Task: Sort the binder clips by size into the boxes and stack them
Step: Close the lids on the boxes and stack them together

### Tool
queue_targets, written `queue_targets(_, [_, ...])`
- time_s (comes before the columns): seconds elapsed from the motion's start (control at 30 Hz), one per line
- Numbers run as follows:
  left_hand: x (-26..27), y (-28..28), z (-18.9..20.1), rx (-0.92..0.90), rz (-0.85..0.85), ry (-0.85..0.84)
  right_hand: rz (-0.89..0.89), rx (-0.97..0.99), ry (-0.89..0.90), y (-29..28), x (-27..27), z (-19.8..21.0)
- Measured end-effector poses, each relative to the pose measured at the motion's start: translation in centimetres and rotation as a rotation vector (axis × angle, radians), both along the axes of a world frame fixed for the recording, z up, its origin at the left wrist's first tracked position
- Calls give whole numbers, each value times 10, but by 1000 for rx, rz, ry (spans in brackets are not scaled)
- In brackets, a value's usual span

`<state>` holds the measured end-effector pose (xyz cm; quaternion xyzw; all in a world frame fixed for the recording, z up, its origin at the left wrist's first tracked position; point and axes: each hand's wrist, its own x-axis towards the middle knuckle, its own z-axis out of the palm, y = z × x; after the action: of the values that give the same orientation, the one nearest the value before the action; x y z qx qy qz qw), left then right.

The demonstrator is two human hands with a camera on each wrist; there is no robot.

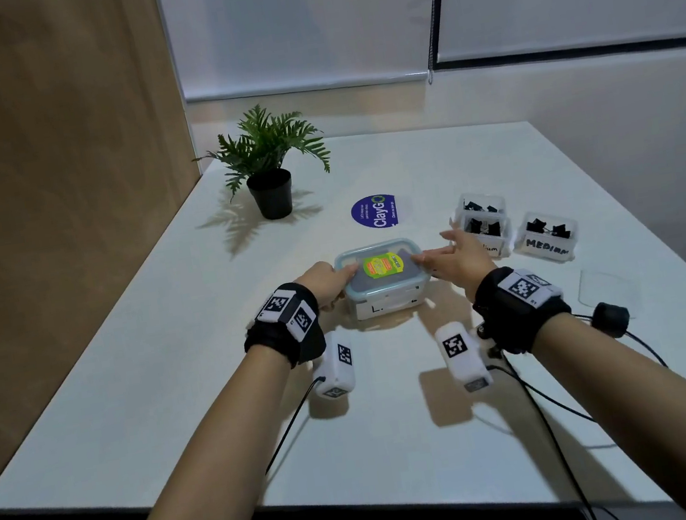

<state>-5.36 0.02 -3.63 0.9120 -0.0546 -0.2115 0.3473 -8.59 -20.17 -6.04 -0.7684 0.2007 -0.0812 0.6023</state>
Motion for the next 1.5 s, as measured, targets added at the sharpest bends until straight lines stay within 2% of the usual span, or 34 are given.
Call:
queue_targets(0.13, [1,0,0,-23,-9,15,-84,-21,21,7,9,-8])
queue_targets(0.2, [1,1,3,-44,-2,33,-59,-31,19,7,10,-6])
queue_targets(0.43, [9,6,2,34,17,-46,276,-481,25,1,-6,24])
queue_targets(0.53, [17,14,-2,24,88,-100,421,-509,17,1,-15,33])
queue_targets(0.6, [21,19,-2,18,151,-242,532,-526,-42,0,-16,41])
queue_targets(0.63, [22,21,1,11,129,-318,595,-574,-66,-1,-14,44])
queue_targets(0.7, [19,22,11,43,-85,-387,715,-778,-30,-2,-4,49])
queue_targets(0.77, [11,17,23,208,-290,-391,780,-1014,95,-1,10,50])
queue_targets(0.83, [10,8,26,379,-368,-406,808,-1115,189,3,22,49])
queue_targets(0.9, [13,0,27,457,-387,-407,826,-1117,197,7,30,50])
queue_targets(1.27, [21,-19,20,601,-398,-544,814,-1024,15,13,34,45])
queue_targets(1.5, [20,-18,24,541,-409,-491,774,-866,30,10,29,39])
